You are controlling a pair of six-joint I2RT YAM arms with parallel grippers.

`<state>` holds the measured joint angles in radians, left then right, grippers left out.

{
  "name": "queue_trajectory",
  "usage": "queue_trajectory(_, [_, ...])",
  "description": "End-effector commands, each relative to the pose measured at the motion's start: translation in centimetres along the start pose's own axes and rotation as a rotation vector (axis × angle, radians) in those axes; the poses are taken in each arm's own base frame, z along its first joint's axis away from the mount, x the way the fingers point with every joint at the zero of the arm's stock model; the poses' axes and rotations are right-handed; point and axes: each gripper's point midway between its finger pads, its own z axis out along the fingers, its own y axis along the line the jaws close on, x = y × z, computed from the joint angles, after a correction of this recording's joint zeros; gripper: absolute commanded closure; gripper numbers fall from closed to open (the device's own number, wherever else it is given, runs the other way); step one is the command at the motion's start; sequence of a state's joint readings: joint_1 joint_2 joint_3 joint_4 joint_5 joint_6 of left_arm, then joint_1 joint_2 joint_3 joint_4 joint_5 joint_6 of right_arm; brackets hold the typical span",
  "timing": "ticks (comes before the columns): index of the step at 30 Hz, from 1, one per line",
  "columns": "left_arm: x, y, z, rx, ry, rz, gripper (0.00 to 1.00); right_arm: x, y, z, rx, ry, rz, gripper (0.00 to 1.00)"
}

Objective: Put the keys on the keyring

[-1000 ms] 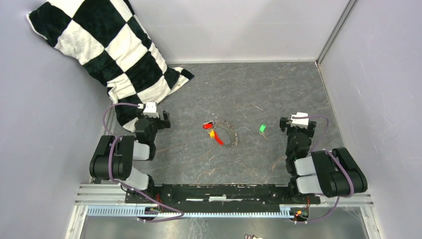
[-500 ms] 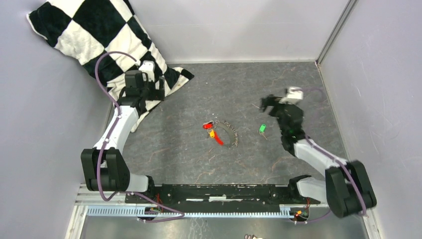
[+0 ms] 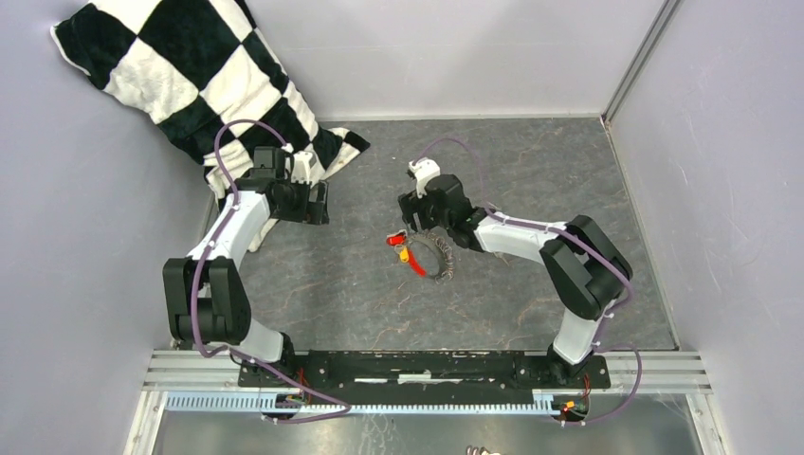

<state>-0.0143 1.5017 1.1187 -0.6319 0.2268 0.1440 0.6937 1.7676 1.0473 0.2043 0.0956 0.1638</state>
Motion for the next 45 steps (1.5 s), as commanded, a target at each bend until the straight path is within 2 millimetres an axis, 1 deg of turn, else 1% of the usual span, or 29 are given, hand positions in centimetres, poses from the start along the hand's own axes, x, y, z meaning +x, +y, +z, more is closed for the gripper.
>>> queue_trajectory(1, [-0.6, -0.9, -0.8, 0.051, -0.008, 0.051, 0.00, 1.4, 1.0, 0.8, -0.026, 0.068, -0.031, 0.22])
queue_trajectory(4, [-0.4, -1.0, -1.3, 0.050, -0.018, 0.064, 0.00, 2.9, 1.6, 1.0, -0.040, 0.115, -0.030, 0.27])
queue_trajectory(8, [-0.1, -1.1, -1.7, 0.041, -0.026, 0.078, 0.00, 3.9, 1.8, 0.3, -0.033, 0.127, -0.015, 0.34])
queue_trajectory(13, [0.3, -1.2, -1.9, 0.036, -0.024, 0.089, 0.00, 4.2, 2.5, -0.1, -0.052, 0.122, -0.003, 0.41])
queue_trajectory(20, [0.2, -1.2, -2.7, 0.012, -0.045, 0.113, 0.01, 4.0, 2.9, 0.4, -0.056, 0.136, 0.003, 0.48])
queue_trajectory(27, [-0.1, -1.2, -3.2, 0.004, -0.055, 0.123, 0.04, 4.9, 2.7, 0.8, -0.025, 0.159, -0.010, 0.52])
queue_trajectory(31, [0.1, -1.1, -3.4, -0.002, -0.052, 0.131, 0.06, 4.7, 2.7, 1.1, -0.019, 0.155, -0.013, 0.54])
queue_trajectory(34, [0.3, -1.1, -3.4, -0.002, -0.048, 0.135, 0.09, 4.3, 2.6, 1.6, -0.012, 0.154, -0.023, 0.54])
queue_trajectory(39, [0.6, -1.1, -3.3, 0.000, -0.043, 0.139, 0.17, 3.0, 2.3, 1.9, -0.004, 0.150, -0.082, 0.54])
queue_trajectory(41, [0.7, -1.2, -3.3, 0.003, -0.040, 0.144, 0.20, 2.5, 2.7, 1.8, -0.070, 0.150, -0.138, 0.51])
queue_trajectory(43, [0.8, -1.3, -3.3, 0.010, -0.035, 0.145, 0.22, 2.4, 3.6, 1.3, -0.192, 0.169, -0.227, 0.44])
queue_trajectory(44, [0.8, -1.3, -3.3, 0.012, -0.031, 0.148, 0.23, 2.5, 3.7, 0.9, -0.250, 0.183, -0.271, 0.41])
queue_trajectory(45, [0.8, -1.3, -3.3, 0.013, -0.030, 0.150, 0.24, 2.6, 3.4, 0.6, -0.282, 0.198, -0.298, 0.38])
